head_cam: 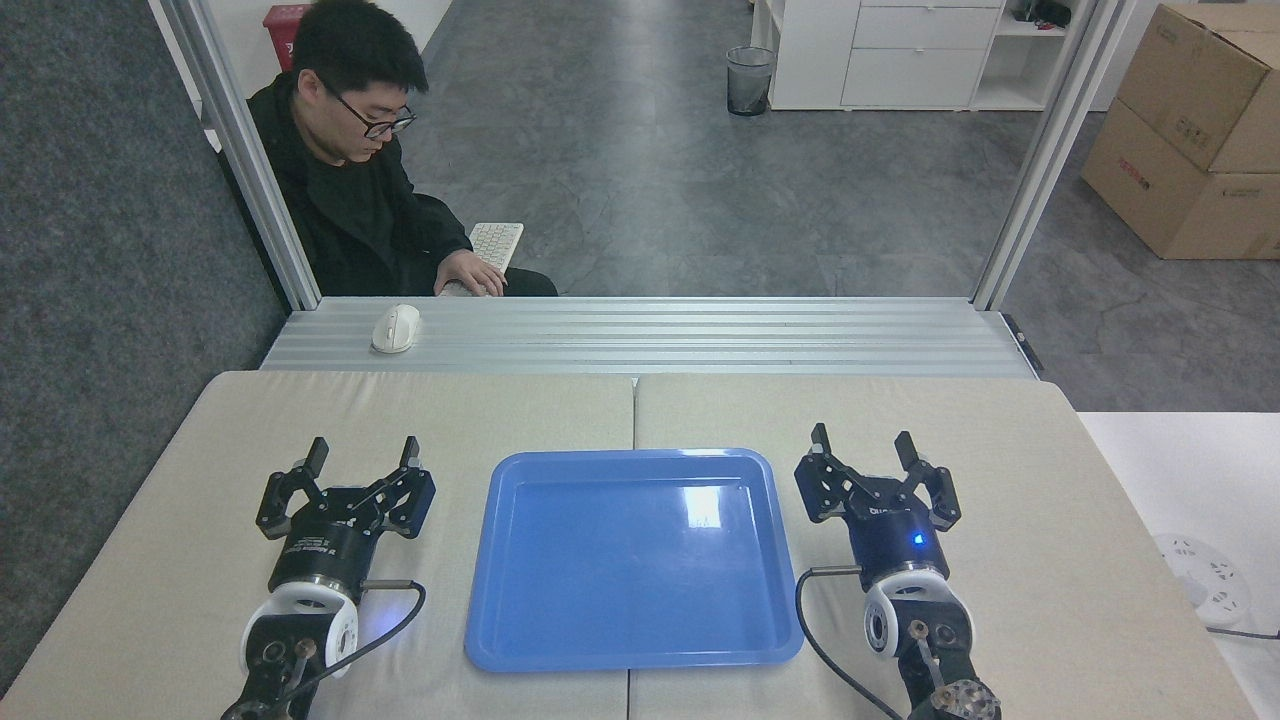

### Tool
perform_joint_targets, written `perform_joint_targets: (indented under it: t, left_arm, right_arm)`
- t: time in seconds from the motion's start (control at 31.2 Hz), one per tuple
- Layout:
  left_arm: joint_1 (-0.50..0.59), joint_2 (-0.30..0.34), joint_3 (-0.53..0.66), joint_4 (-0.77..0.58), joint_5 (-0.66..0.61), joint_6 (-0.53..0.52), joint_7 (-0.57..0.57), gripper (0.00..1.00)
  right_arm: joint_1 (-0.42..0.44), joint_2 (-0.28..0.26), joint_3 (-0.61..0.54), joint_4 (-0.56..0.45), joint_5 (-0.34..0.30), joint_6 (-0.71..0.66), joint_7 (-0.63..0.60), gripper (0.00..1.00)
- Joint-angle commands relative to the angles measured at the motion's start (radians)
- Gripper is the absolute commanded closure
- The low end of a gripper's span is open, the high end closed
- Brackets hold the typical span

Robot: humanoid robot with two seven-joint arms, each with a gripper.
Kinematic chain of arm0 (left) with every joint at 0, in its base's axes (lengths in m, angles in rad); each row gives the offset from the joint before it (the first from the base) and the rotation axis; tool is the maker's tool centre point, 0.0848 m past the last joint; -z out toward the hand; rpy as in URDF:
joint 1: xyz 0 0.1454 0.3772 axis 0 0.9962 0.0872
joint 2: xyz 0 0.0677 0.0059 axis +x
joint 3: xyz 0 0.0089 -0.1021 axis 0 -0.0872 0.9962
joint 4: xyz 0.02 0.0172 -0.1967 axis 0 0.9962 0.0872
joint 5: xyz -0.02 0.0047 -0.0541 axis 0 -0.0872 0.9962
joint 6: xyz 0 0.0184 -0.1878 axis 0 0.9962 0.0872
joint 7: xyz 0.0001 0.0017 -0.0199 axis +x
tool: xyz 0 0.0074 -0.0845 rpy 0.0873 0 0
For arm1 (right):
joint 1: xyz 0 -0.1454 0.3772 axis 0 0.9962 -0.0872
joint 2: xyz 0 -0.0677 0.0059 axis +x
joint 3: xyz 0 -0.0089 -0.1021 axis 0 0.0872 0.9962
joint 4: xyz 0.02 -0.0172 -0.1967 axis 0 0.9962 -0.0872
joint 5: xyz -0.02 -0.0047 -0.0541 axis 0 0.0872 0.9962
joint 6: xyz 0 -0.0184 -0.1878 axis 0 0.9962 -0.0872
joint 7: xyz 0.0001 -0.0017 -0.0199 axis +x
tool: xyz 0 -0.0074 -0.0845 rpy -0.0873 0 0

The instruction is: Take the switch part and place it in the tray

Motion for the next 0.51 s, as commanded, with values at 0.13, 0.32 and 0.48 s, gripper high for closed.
perform_joint_targets:
  t: [0.13, 0.32, 0.48]
  left_arm:
    - [0.006, -0.01, -0.008, 0.002, -0.003, 0.001, -0.001, 0.01]
    - [0.017, -0.021, -0.009, 0.002, -0.003, -0.002, -0.001, 0.01]
    - [0.018, -0.022, -0.009, 0.002, -0.003, -0.002, -0.001, 0.01]
  right_arm:
    - [0.0, 0.002, -0.034, 0.0, 0.0, -0.001, 0.0, 0.0]
    - [0.0, 0.002, -0.032, 0.0, 0.0, -0.001, 0.0, 0.0]
    - [0.0, 0.002, -0.034, 0.0, 0.0, -0.001, 0.0, 0.0]
